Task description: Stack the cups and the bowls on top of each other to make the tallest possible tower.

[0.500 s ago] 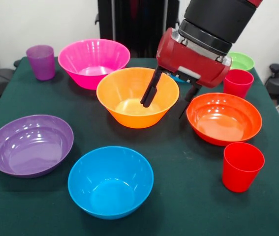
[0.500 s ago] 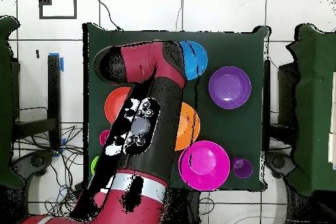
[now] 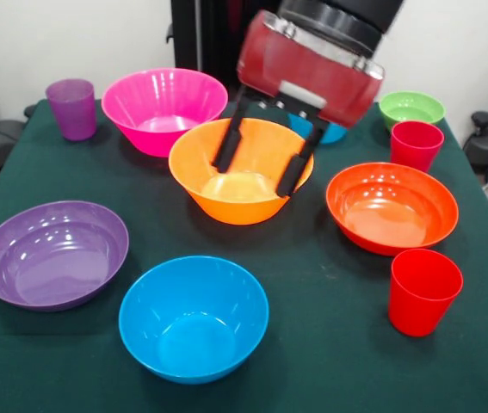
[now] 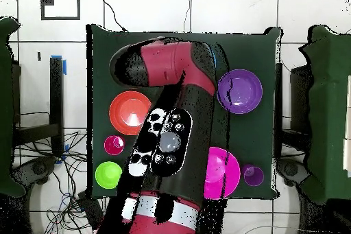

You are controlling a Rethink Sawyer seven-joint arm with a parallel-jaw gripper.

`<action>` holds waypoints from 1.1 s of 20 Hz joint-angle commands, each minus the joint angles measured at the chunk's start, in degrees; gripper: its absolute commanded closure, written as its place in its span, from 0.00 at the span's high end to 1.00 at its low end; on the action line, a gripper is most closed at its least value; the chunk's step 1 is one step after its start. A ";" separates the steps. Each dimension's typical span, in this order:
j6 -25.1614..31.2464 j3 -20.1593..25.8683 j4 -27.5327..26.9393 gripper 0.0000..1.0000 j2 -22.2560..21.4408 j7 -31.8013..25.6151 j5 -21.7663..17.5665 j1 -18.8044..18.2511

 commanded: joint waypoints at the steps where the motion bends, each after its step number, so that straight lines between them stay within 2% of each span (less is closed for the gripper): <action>1: -0.29 8.95 6.84 1.00 -1.28 -8.61 -4.00 -1.94; 13: 0.65 11.09 12.57 1.00 0.44 -6.86 -4.89 -2.82; 17: -0.46 8.00 12.82 1.00 2.78 -1.97 -5.74 -0.46; 22: -0.61 7.08 14.01 1.00 3.29 -0.76 -6.21 0.64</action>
